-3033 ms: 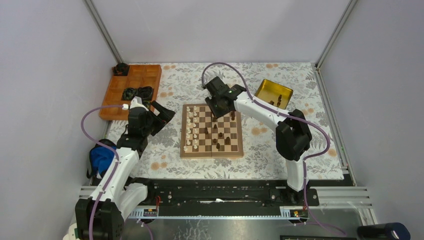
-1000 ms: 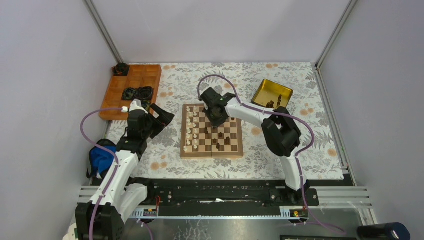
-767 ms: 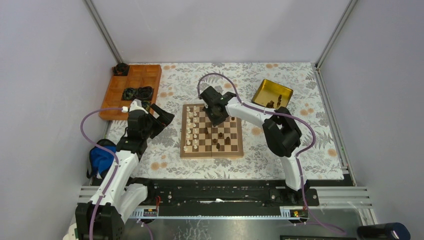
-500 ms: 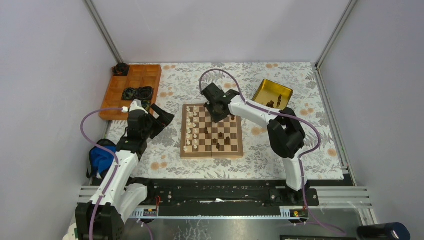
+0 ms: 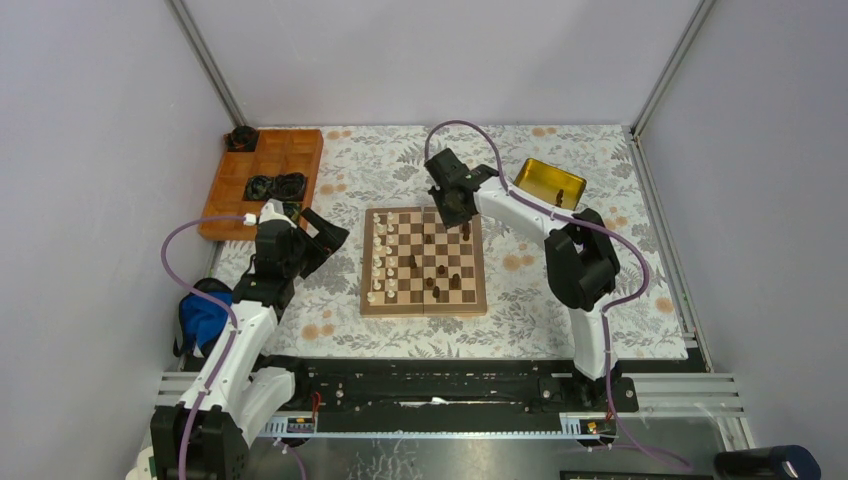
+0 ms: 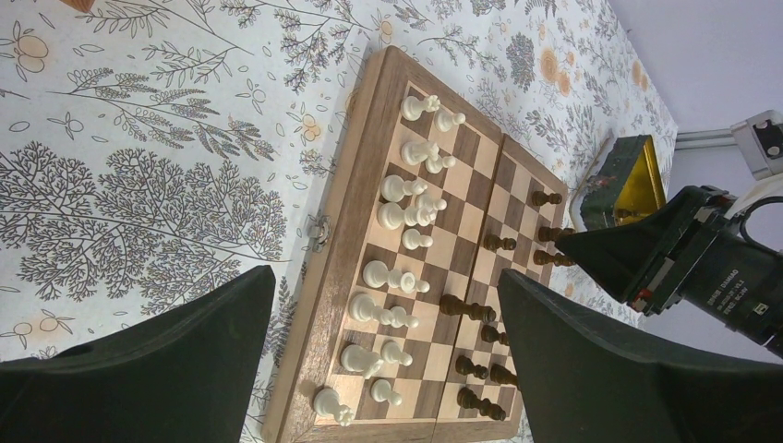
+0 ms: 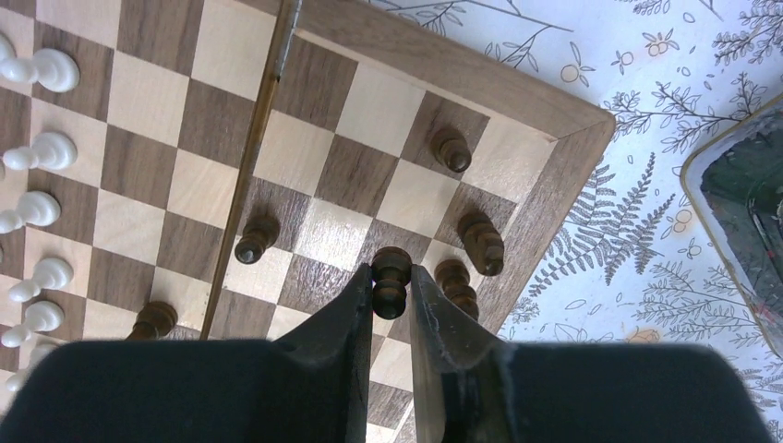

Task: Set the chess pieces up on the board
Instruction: Place the chess piece on the chessboard.

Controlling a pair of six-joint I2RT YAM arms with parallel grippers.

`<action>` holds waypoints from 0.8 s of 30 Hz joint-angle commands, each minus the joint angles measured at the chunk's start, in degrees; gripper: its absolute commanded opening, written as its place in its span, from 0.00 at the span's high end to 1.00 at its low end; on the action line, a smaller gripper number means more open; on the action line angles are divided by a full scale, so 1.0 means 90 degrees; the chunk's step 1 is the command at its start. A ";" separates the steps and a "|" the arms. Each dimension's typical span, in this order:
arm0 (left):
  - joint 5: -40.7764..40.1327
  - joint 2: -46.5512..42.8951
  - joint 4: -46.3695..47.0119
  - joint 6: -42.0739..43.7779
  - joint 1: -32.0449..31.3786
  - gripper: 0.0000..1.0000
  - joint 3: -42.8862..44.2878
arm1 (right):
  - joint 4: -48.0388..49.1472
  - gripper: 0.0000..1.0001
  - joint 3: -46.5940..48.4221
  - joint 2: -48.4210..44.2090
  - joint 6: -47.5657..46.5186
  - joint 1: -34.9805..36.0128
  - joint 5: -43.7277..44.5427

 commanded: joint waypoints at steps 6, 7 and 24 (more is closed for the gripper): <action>-0.0078 0.0003 0.0054 0.0174 0.0065 0.01 0.0135 | -0.0098 0.92 0.0457 0.0294 0.0169 -0.0136 0.0085; -0.0082 0.0008 0.0051 0.0174 0.0065 0.01 0.0135 | -0.0102 0.92 0.0458 0.0319 0.0179 -0.0146 0.0077; -0.0093 0.0016 0.0089 0.0164 0.0065 0.01 0.0077 | -0.0052 0.92 0.0505 0.0584 0.0255 -0.0271 -0.0073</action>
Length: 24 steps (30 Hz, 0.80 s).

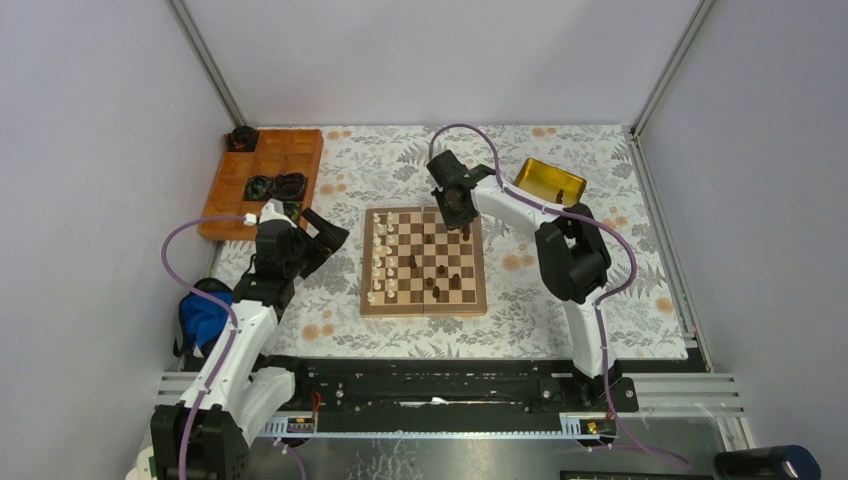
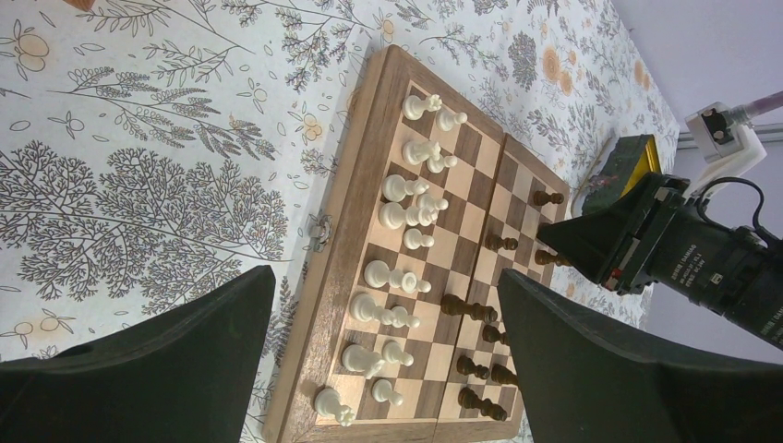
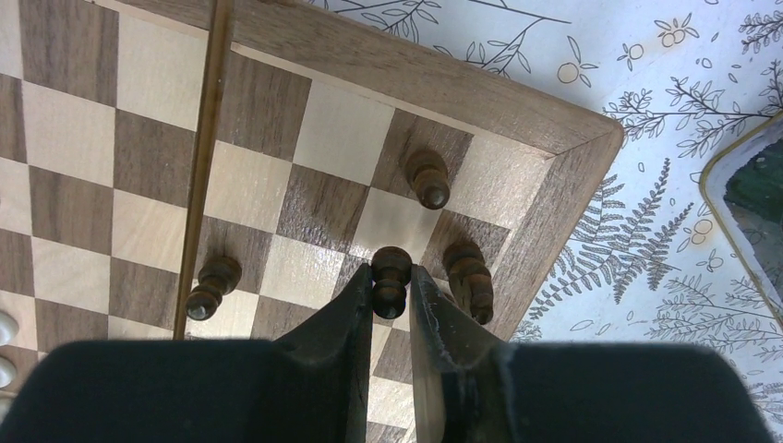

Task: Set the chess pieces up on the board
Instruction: Place the chess piece on the chessboard.

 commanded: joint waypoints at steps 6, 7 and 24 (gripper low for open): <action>-0.0095 -0.0008 0.0089 0.0151 0.0065 0.01 0.0054 | -0.0026 0.91 0.0370 0.0195 0.0088 -0.0072 -0.0146; -0.0098 -0.0008 0.0089 0.0150 0.0065 0.01 0.0049 | -0.0027 0.91 0.0382 0.0208 0.0087 -0.0070 -0.0161; -0.0089 -0.0001 0.0128 0.0111 0.0065 0.01 0.0005 | -0.0063 0.73 0.0435 0.0258 0.0068 -0.0094 -0.0237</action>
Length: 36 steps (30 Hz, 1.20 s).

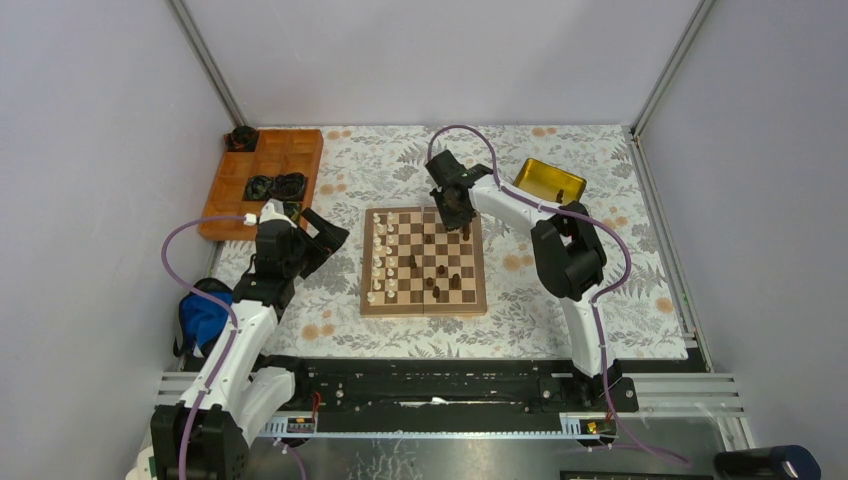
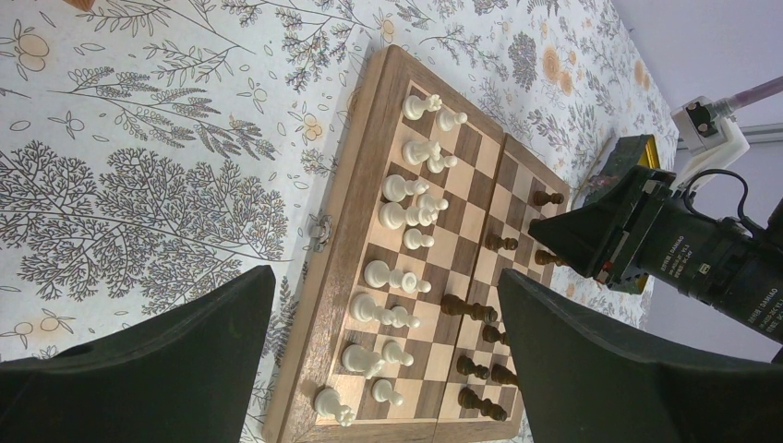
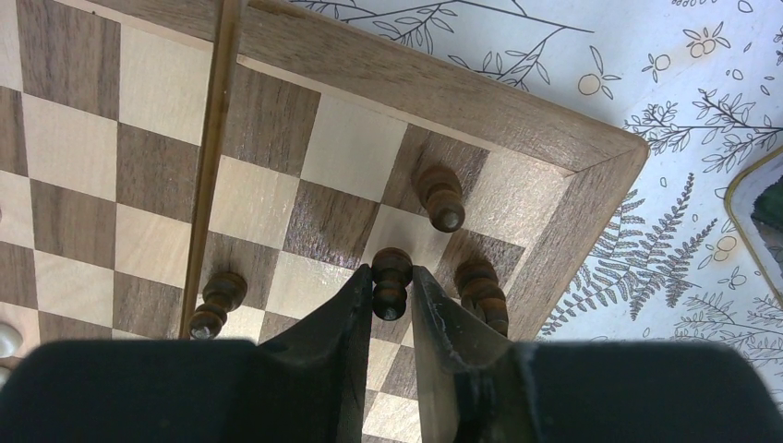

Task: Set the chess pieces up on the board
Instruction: Place the chess piece on the chessboard.

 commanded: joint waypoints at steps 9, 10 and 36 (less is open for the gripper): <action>-0.0076 -0.0017 0.0123 0.0101 0.0065 0.01 -0.0014 | -0.0065 0.69 0.0250 0.0001 0.0047 -0.0058 -0.0080; -0.0067 -0.0016 0.0125 0.0101 0.0065 0.01 -0.0014 | -0.0077 0.69 0.0253 0.0000 0.0047 -0.0057 -0.0087; -0.0077 -0.0051 0.0174 0.0045 0.0065 0.01 0.0004 | -0.0203 0.67 0.0321 -0.0735 -0.0094 -0.0040 0.0132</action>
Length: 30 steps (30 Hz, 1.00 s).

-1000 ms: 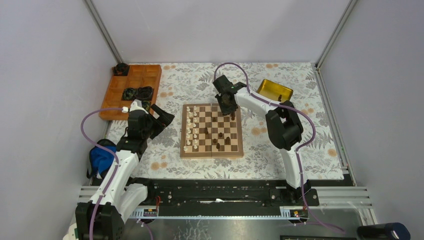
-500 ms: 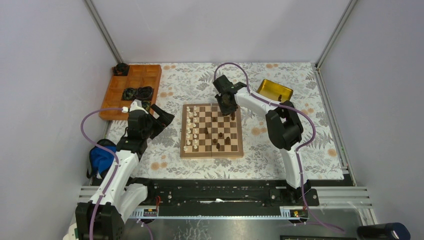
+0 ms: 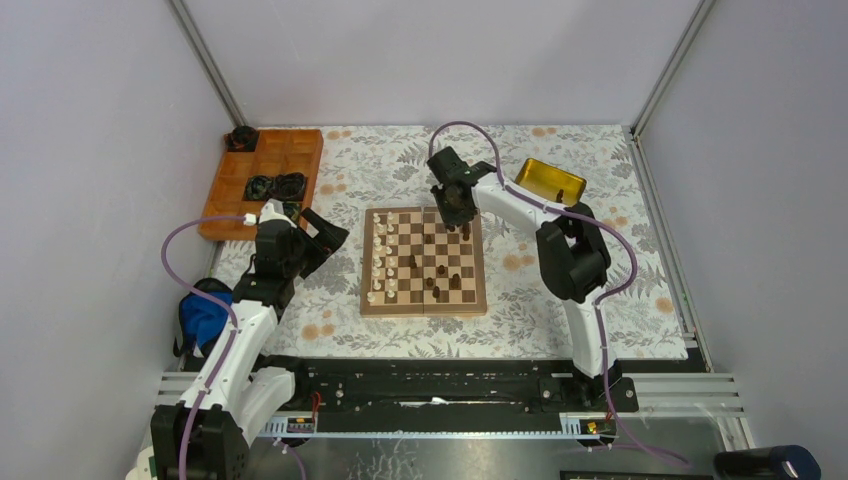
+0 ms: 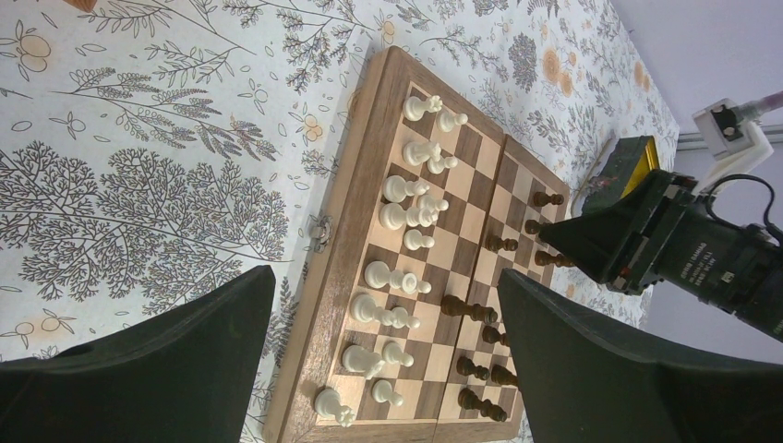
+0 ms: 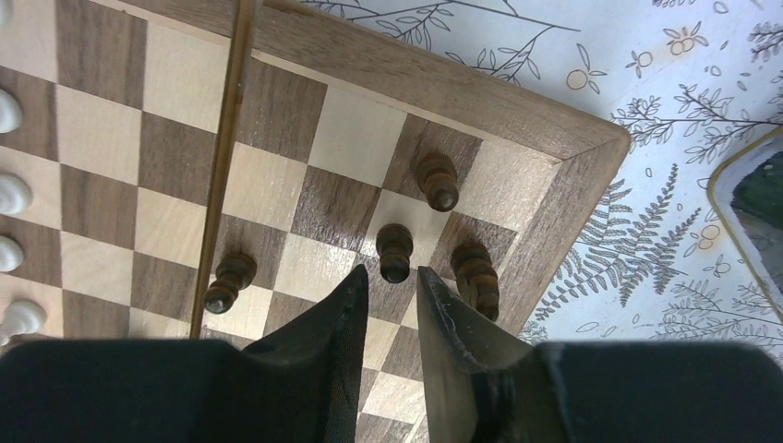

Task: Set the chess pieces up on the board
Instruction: Place the chess piece on the chessboard, then pick up the chess piece from the chessboard.

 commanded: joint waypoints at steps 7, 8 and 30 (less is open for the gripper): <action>-0.0054 -0.0037 0.0223 -0.0015 0.0055 0.01 0.0004 | -0.0066 0.60 0.0233 -0.0929 -0.0249 0.0137 -0.0040; -0.0050 -0.0035 0.0231 -0.0025 0.0055 0.01 0.0005 | -0.0023 0.56 0.0202 -0.0969 -0.0269 0.0174 -0.0151; -0.0105 -0.0260 0.0029 -0.0031 0.0055 0.01 -0.0051 | 0.0101 0.52 0.0221 -0.0400 -0.0400 0.0733 -0.0772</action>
